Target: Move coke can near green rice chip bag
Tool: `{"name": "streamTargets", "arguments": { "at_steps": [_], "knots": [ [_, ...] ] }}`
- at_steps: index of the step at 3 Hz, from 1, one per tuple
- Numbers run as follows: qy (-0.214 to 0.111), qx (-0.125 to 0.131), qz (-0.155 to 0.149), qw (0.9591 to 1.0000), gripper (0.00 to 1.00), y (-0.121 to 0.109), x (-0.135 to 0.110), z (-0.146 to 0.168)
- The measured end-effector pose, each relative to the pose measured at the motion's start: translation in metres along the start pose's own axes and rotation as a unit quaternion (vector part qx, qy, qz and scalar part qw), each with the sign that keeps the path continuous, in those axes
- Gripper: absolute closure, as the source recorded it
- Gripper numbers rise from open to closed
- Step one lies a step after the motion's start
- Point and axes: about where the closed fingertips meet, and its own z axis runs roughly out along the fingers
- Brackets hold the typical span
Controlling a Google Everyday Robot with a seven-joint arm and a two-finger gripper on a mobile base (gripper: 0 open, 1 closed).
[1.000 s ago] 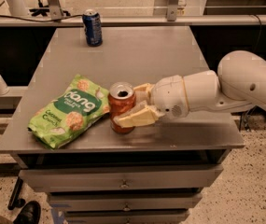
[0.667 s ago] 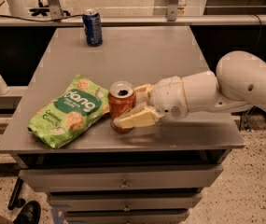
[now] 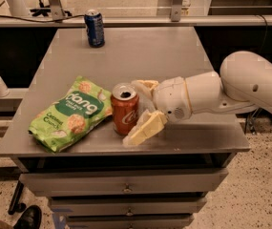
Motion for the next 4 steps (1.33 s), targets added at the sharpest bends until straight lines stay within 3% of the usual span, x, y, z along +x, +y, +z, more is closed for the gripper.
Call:
{"name": "streamTargets", "arguments": {
  "at_steps": [1, 3, 4],
  "knots": [
    [0.004, 0.013, 0.0, 0.9999, 0.0, -0.015, 0.003, -0.016],
    [0.008, 0.026, -0.022, 0.9994, 0.0, -0.064, 0.01, -0.1],
    [0.007, 0.036, -0.028, 0.9989, 0.0, -0.087, -0.004, -0.14]
  ]
}}
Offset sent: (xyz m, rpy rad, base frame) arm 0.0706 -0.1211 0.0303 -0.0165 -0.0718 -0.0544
